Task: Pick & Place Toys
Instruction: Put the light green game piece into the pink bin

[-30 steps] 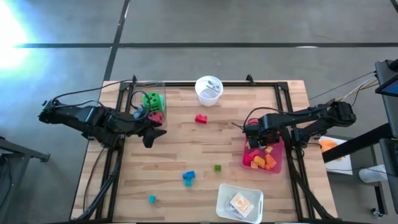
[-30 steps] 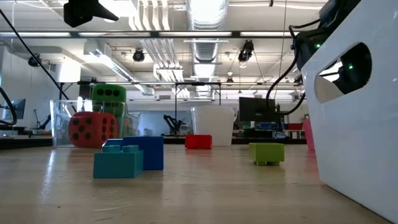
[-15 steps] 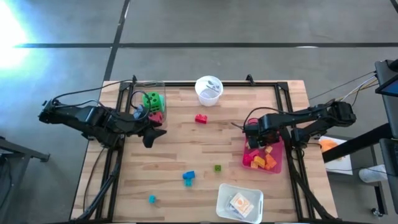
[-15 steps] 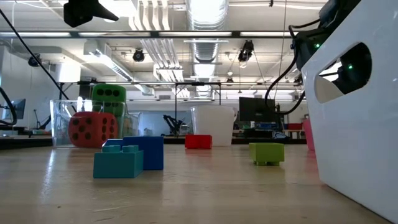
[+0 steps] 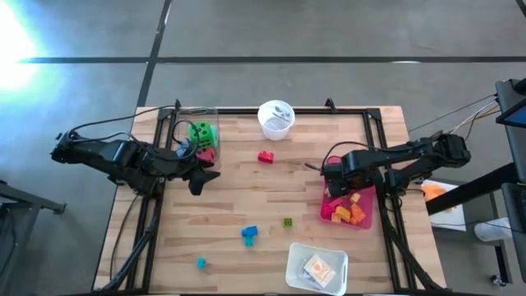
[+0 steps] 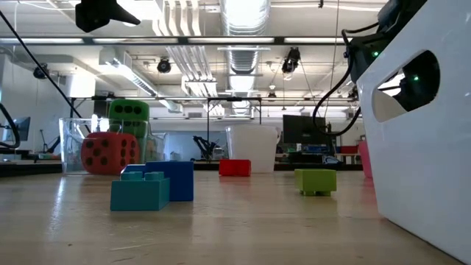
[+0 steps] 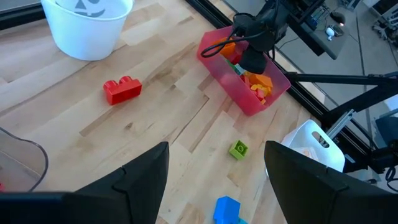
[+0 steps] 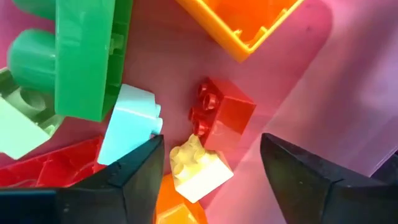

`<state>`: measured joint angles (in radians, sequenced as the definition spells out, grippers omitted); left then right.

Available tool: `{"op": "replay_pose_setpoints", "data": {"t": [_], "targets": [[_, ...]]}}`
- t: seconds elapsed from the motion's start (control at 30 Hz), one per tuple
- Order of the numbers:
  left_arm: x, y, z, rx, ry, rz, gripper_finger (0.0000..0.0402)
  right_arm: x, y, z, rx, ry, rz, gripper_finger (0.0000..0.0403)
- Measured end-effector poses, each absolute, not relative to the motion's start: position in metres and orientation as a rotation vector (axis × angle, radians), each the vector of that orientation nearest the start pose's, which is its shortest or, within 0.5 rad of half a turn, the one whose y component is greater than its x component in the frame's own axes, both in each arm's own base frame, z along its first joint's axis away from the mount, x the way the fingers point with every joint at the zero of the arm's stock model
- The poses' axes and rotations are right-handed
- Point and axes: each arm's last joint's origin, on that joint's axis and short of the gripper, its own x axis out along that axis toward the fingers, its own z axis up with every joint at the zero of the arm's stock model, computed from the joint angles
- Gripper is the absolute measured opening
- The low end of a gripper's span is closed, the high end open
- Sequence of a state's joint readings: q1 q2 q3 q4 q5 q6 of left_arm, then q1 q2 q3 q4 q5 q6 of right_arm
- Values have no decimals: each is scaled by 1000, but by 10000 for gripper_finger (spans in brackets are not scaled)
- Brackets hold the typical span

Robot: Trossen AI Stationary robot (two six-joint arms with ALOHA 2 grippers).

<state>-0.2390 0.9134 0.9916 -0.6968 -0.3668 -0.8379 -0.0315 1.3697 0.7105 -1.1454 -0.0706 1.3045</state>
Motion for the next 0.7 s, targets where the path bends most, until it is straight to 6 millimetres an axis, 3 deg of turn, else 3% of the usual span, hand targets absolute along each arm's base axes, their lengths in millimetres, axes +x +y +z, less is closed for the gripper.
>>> {"op": "replay_pose_setpoints", "data": {"t": [0.3, 0.57, 0.7], "targets": [[173, -31, 336, -627, 500, 360, 265, 188, -3, 183, 981, 1534, -1034, 304], [172, -31, 335, -620, 516, 366, 265, 199, -4, 230, 907, 1584, -935, 313], [172, -31, 335, -619, 517, 367, 265, 212, -3, 257, 881, 1514, -813, 313]]}}
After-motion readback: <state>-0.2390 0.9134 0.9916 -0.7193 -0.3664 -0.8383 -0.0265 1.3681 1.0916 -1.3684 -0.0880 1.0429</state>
